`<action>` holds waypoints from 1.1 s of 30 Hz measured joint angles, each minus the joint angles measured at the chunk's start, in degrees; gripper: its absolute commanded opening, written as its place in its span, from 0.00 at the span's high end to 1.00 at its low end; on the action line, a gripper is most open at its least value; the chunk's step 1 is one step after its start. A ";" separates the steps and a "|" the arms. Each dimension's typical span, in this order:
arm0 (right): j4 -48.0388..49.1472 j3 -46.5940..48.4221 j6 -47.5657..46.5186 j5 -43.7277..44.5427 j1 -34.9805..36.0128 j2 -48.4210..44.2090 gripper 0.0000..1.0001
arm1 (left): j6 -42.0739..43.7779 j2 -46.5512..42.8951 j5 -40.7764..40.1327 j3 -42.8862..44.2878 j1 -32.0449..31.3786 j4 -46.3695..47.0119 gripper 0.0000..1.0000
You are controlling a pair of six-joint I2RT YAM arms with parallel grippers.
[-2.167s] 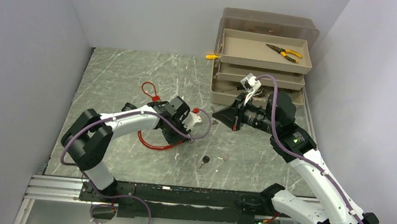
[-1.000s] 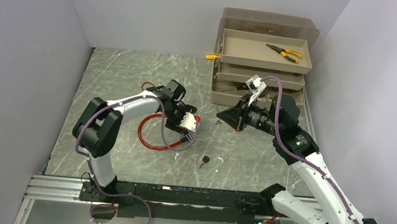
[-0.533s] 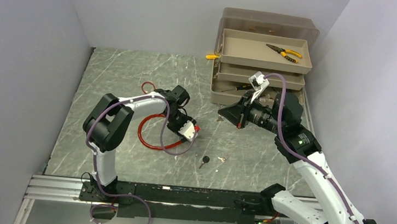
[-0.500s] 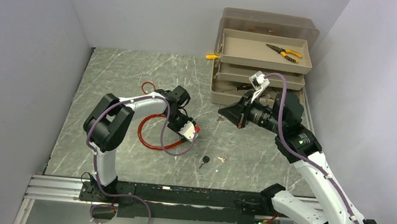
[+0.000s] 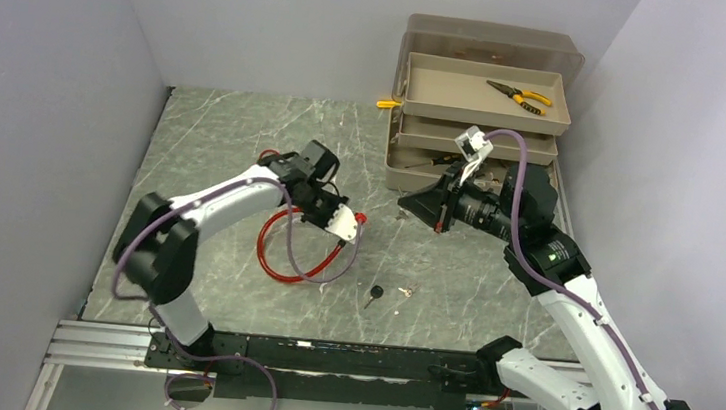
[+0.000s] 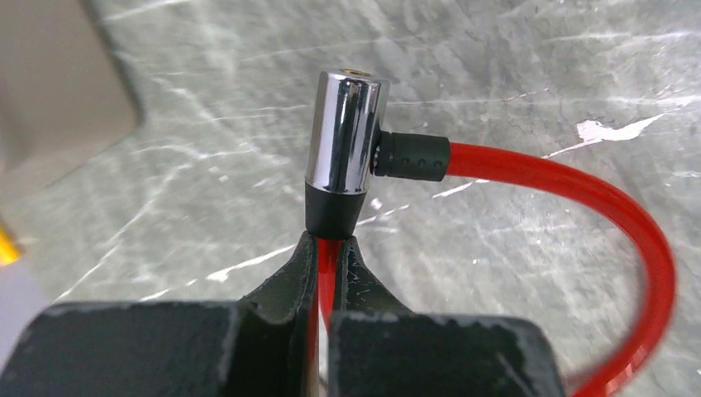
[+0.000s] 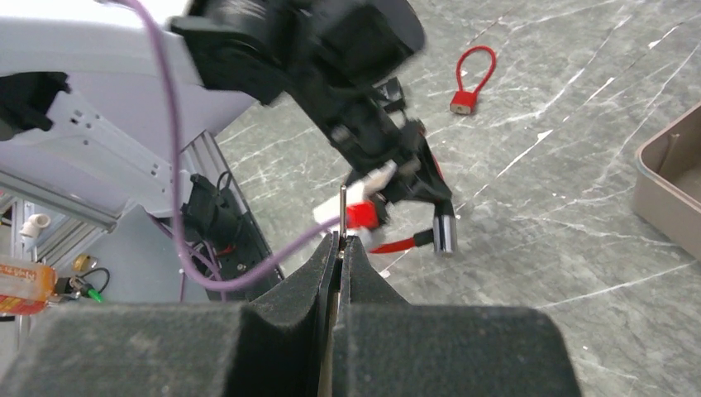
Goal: Unlock with the key
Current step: Pick up the lock from the center of the board.
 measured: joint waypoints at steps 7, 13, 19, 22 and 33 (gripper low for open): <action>-1.79 0.02 -0.11 -1.11 0.00 1.01 1.00 | -3.10 -17.77 0.52 -1.20 0.74 -2.69 1.00; -3.08 0.57 -0.33 -2.08 -0.02 1.22 1.00 | -3.93 -25.46 1.09 -2.80 0.87 -6.14 1.00; -6.25 2.38 -2.14 -5.77 -0.02 2.89 1.00 | -4.13 -30.01 1.16 -4.35 0.90 -7.69 1.00; -8.13 3.30 -3.28 -8.31 -0.02 4.39 1.00 | -3.96 -34.10 1.53 -4.35 0.94 -6.99 1.00; -14.36 9.11 -8.33 -12.07 4.02 10.67 1.00 | -4.39 -50.27 9.16 -4.50 0.98 -2.27 1.00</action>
